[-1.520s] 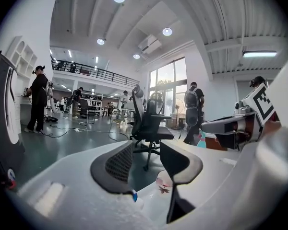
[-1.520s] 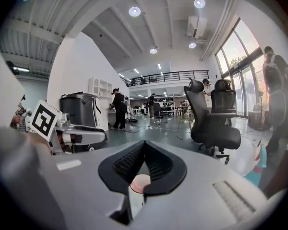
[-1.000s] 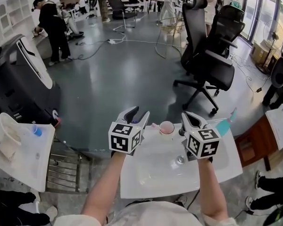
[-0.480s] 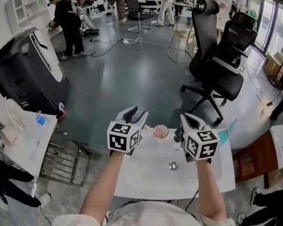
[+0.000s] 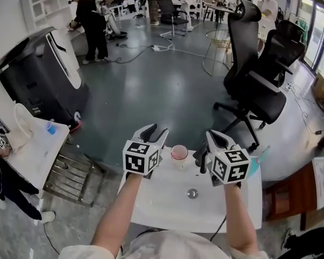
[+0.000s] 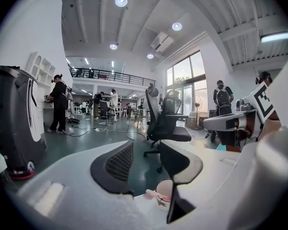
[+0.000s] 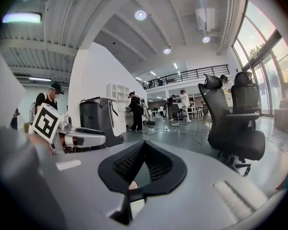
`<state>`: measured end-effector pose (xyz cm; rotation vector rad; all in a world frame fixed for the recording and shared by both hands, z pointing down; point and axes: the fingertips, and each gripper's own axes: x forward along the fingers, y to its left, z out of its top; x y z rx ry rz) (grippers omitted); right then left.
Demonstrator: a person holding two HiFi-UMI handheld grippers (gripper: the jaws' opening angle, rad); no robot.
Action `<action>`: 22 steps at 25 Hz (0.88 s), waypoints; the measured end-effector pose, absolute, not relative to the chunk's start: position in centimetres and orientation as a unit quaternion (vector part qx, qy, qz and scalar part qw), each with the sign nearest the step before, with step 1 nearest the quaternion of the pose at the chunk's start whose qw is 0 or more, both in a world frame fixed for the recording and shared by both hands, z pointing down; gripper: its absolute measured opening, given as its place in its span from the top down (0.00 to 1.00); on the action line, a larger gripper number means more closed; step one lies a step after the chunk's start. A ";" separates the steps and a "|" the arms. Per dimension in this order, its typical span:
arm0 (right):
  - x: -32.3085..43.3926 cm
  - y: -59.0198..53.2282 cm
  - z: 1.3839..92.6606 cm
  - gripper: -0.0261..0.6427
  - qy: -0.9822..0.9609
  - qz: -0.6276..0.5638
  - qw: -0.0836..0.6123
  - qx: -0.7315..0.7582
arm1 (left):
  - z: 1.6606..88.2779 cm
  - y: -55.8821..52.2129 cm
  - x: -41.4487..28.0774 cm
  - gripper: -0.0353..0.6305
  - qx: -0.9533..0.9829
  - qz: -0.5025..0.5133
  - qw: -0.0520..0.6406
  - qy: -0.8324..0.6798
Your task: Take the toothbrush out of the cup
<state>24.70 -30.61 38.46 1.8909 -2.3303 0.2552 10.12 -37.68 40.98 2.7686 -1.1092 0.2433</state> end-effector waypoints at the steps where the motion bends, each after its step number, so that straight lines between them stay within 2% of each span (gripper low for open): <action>1: 24.8 -30.6 38.4 0.96 -0.774 0.084 0.064 0.624 | 41.0 -37.6 10.2 0.68 0.922 0.081 0.074 -0.372; 22: 24.4 -29.7 39.2 0.96 -0.782 0.090 0.067 0.613 | 44.2 -36.6 10.4 0.68 0.916 0.103 0.098 -0.374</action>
